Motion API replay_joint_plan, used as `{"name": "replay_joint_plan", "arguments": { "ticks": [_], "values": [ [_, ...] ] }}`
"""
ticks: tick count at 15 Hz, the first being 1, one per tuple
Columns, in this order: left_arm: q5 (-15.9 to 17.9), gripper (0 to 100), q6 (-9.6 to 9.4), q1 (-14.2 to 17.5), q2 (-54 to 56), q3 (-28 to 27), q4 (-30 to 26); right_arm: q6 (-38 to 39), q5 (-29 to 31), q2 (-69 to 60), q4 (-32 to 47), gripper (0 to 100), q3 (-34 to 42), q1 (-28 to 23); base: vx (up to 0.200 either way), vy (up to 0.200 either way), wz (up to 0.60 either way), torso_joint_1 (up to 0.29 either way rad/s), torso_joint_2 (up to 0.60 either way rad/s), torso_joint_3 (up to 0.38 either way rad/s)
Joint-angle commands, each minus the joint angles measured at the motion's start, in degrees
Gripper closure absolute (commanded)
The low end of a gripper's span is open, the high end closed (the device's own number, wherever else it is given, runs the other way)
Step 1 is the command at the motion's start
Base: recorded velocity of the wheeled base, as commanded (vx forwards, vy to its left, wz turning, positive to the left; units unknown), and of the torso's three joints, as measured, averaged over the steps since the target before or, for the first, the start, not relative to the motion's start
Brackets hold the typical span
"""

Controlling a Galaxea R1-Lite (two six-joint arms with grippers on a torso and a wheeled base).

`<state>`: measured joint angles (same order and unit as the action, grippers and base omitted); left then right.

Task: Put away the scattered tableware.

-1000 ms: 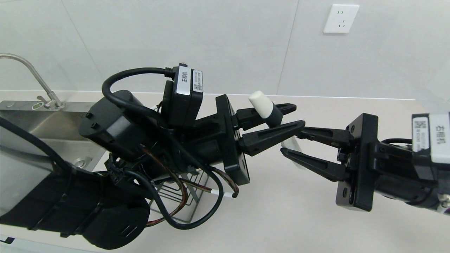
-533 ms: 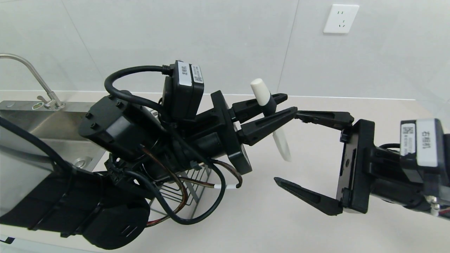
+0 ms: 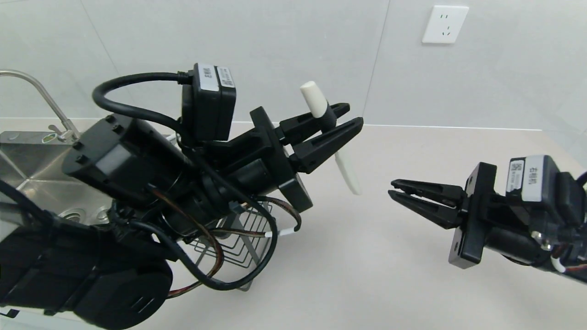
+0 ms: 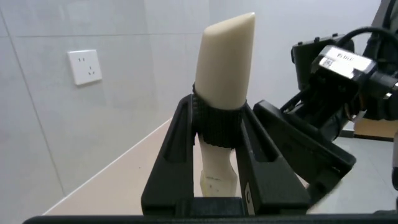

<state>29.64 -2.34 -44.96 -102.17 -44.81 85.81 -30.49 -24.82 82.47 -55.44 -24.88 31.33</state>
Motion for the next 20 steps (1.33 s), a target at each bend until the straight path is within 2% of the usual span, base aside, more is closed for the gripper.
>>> {"name": "replay_joint_plan", "arguments": {
  "ticks": [1, 3, 4, 7, 11, 12, 13, 14, 15, 17, 18, 20],
  "values": [
    [0.1, 100, -0.03, 1.7, 5.8, 4.6, -0.3, 3.3, 2.0, -1.3, -0.1, 100, 2.1, -4.8, 0.0, 0.0, 0.0, 0.0, 0.0, 0.0],
    [0.1, 100, -0.12, 2.9, 9.5, 7.5, -1.0, 7.7, 6.0, -4.1, -0.3, 100, 6.0, -6.1, 0.0, 0.0, 0.0, 0.0, 0.0, 0.0],
    [0.1, 100, -0.12, 3.7, 12.3, 9.2, -2.5, 11.0, 7.8, -8.6, -0.2, 100, 11.0, -7.2, 0.0, 0.0, 0.0, 0.0, 0.0, 0.0],
    [0.1, 100, -0.21, 4.1, 13.5, 10.1, -3.7, 11.9, 7.7, -18.0, 0.7, 100, 18.6, -14.6, 0.0, 0.0, 0.0, 0.0, 0.0, 0.0],
    [0.1, 100, -0.12, 4.2, 13.0, 11.4, -3.9, 11.3, 7.4, -34.4, 4.1, 100, 22.8, -16.0, 0.0, 0.0, 0.0, 0.0, 0.0, 0.0],
    [0.1, 100, -0.21, 4.2, 13.3, 12.5, -3.9, 11.7, 7.4, -43.7, 8.1, 100, 23.3, -18.8, 0.0, 0.0, 0.0, 0.0, 0.0, 0.0],
    [0.1, 100, -0.12, 4.2, 13.4, 13.0, -3.9, 11.9, 7.4, -47.3, 9.7, 100, 23.3, -19.7, 0.0, 0.0, 0.0, 0.0, 0.0, 0.0],
    [0.1, 100, -0.21, 4.2, 13.6, 14.3, -3.9, 12.0, 7.4, -56.6, 15.7, 100, 23.5, -23.2, 0.0, 0.0, 0.0, 0.0, 0.0, 0.0],
    [0.1, 100, -0.21, 4.2, 13.6, 14.4, -3.8, 12.1, 7.3, -61.4, 19.6, 100, 23.7, -24.3, 0.0, 0.0, 0.0, 0.0, 0.0, 0.0],
    [0.2, 100, -1.18, 4.2, 13.6, 14.5, -3.9, 12.4, 6.1, -70.1, 27.3, 100, 24.7, -24.4, 0.0, 0.0, 0.0, 0.0, 0.0, 0.0],
    [0.6, 100, -1.44, 4.3, 13.7, 15.5, -3.7, 13.1, 5.7, -76.3, 33.6, 100, 24.9, -24.3, 0.0, 0.0, 0.0, 0.0, 0.0, 0.0],
    [1.9, 100, -1.44, 4.3, 15.1, 17.3, -3.7, 16.6, 6.1, -76.8, 35.6, 100, 24.9, -24.4, 0.0, 0.0, 0.0, 0.0, 0.0, 0.0]
  ]
}}
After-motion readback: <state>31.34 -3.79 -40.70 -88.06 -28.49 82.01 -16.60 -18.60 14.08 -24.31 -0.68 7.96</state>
